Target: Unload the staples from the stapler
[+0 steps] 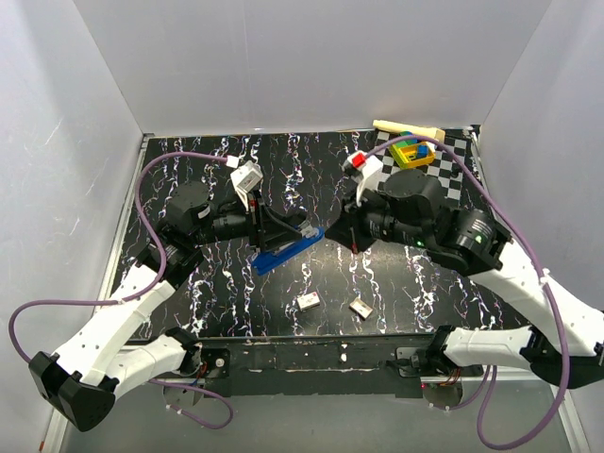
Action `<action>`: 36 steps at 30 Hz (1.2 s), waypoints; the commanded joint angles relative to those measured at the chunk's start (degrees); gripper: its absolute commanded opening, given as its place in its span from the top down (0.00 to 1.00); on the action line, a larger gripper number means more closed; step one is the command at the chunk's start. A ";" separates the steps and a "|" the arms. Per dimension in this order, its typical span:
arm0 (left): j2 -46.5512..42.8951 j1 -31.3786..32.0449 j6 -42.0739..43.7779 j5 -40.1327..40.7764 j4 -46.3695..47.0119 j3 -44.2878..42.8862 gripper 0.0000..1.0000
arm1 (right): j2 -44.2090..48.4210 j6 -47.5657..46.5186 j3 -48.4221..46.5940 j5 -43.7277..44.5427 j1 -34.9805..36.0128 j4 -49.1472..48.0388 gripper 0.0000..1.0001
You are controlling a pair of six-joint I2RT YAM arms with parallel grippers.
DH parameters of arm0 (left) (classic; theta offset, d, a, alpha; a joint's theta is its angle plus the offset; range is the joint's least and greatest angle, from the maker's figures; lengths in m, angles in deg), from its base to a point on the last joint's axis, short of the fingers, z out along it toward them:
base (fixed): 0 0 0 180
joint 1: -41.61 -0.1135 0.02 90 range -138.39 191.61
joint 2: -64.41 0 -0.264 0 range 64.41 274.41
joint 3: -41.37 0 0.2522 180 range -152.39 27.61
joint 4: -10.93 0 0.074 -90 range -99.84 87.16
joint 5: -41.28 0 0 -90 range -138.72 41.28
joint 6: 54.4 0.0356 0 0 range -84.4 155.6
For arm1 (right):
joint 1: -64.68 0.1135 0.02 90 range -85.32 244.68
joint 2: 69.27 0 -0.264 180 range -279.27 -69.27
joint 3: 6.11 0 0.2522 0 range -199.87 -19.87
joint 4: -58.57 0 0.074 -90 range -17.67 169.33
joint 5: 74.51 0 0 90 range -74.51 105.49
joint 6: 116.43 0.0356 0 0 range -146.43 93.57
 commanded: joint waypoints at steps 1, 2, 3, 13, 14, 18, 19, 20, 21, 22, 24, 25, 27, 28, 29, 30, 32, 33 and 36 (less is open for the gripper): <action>-1.54 0.23 0.20 4.06 1.06 -0.75 1.00 | -5.34 1.34 -6.86 10.32 0.14 2.18 0.99; -1.72 0.23 0.02 4.68 0.88 -0.75 1.00 | -6.66 2.13 -7.83 10.94 0.14 1.83 0.99; -1.63 0.23 -0.15 5.29 0.88 -0.75 1.00 | -7.72 2.74 -8.80 11.73 0.14 1.65 0.99; -1.54 0.23 -0.33 7.58 0.00 -0.31 1.00 | -13.79 7.14 -11.10 14.20 0.14 -3.71 0.99; -1.37 0.23 -0.33 7.41 0.00 -0.31 1.00 | -14.05 7.49 -11.01 14.20 0.14 -4.23 0.99; -1.45 0.23 -0.33 7.32 0.00 0.04 1.00 | -14.41 7.50 -11.18 14.20 0.14 -5.73 0.99; -1.45 0.23 -0.24 7.32 0.00 0.30 1.00 | -14.49 7.24 -11.27 14.02 0.14 -6.08 0.99; -1.54 0.23 -0.24 7.41 -0.08 0.39 1.00 | -14.67 7.32 -11.36 13.76 0.14 -6.17 0.99; -1.54 0.23 -0.24 7.50 -0.09 0.56 1.00 | -14.93 7.32 -11.62 13.41 0.14 -6.17 0.99; -1.63 0.23 -0.24 7.58 -0.09 0.65 1.00 | -15.20 7.32 -11.80 13.06 0.14 -6.00 0.99; -1.63 0.23 -0.24 7.76 -0.09 0.65 1.00 | -15.55 7.85 -11.80 12.01 0.14 -6.17 0.99; -1.72 0.23 -0.24 7.93 -0.09 0.57 1.00 | -15.64 7.93 -11.71 11.39 0.14 -6.52 0.99; -1.72 0.23 -0.24 8.29 -0.09 0.57 1.00 | -15.81 8.55 -11.27 10.25 0.23 -7.05 0.99; -1.81 0.23 -0.24 8.55 -0.09 0.57 1.00 | -15.90 8.72 -11.18 9.98 0.23 -7.23 0.99; -1.72 0.14 -0.24 8.64 -0.09 0.48 1.00 | -15.99 8.99 -10.92 9.72 0.23 -7.23 0.99; -1.81 0.23 -0.24 8.90 -0.09 0.48 1.00 | -16.08 9.25 -10.66 9.54 0.23 -7.32 0.99; -1.89 0.23 -0.42 9.34 0.09 0.30 1.00 | -16.08 9.95 -9.43 9.19 0.23 -7.49 0.99; -2.16 0.23 -0.50 9.52 0.18 0.30 1.00 | -15.90 10.30 -8.73 9.10 0.23 -7.75 0.99; -2.42 0.23 -1.03 9.69 0.79 0.04 1.00 | -14.94 11.80 -5.39 7.79 0.23 -9.59 0.99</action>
